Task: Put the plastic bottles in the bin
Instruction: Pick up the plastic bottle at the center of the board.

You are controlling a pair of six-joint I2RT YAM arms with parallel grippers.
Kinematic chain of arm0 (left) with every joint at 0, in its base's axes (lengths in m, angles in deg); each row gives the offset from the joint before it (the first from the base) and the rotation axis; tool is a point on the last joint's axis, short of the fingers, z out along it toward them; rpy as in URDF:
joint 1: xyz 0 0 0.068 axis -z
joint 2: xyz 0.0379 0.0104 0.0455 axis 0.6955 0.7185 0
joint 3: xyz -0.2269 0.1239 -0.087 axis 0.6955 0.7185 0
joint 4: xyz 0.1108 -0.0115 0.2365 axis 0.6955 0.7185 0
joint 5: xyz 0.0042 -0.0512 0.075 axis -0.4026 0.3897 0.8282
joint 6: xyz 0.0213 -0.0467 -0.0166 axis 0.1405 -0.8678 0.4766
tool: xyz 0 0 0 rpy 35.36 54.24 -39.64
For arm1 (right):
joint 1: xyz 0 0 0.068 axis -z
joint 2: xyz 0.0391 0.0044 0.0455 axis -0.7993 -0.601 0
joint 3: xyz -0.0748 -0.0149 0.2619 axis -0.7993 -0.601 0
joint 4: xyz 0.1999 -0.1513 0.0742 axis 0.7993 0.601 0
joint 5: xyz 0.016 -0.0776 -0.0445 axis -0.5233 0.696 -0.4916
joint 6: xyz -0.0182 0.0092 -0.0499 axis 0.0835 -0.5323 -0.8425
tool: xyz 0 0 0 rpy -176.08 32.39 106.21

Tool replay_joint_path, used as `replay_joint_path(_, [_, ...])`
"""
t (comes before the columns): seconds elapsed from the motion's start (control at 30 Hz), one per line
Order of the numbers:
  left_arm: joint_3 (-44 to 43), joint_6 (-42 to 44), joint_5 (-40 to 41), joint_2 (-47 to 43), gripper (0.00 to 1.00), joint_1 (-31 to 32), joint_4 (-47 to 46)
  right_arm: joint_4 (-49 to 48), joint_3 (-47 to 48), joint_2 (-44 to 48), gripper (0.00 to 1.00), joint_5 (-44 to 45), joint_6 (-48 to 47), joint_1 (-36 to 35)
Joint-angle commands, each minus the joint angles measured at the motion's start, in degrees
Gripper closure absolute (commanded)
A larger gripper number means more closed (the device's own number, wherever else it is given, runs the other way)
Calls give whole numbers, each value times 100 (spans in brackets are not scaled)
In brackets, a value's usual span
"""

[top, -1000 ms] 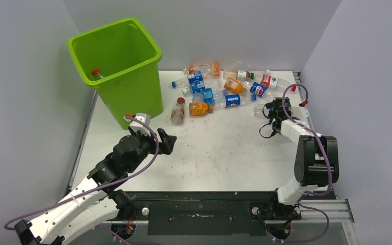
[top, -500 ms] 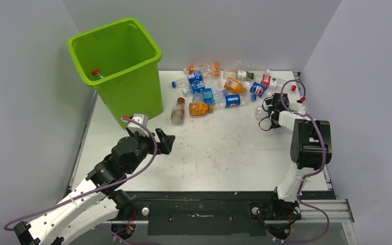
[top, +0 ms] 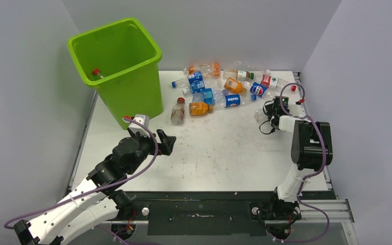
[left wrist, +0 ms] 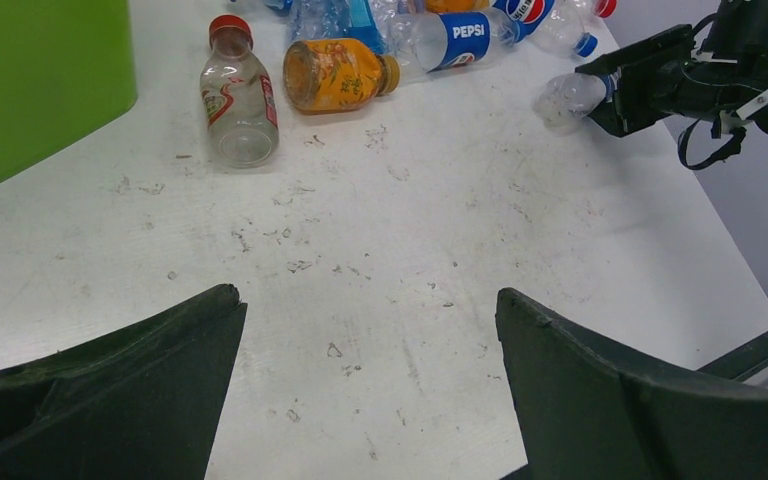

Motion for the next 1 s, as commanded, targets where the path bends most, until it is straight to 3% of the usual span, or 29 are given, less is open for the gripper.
replay_joint_path(0.0, [-5, 19, 81, -134, 4, 69, -169, 124, -441, 852, 54, -146, -461, -136])
replay_joint_path(0.2, [34, 43, 194, -335, 4, 139, -184, 116, -952, 2716, 62, 14, -1506, -964])
replay_joint_path(0.4, [120, 122, 337, -576, 4, 200, -287, 149, -1507, 4677, 63, 315, -2785, -2958])
replay_joint_path(0.53, [230, 129, 253, -743, 4, 206, -534, -71, -1998, 5663, 60, -705, -3773, -4183])
replay_joint_path(0.6, [293, 51, 62, -810, 4, 204, -748, 9, -2191, 6035, 60, -776, -4099, -4904])
replay_joint_path(0.77, [666, -212, -737, -835, 4, 195, -2030, -293, -2769, 6562, 60, -400, -4587, -6441])
replay_joint_path(0.97, [654, -374, -1846, -136, 4, 195, -3349, -1124, -2988, 6197, 65, -39, -5411, -7788])
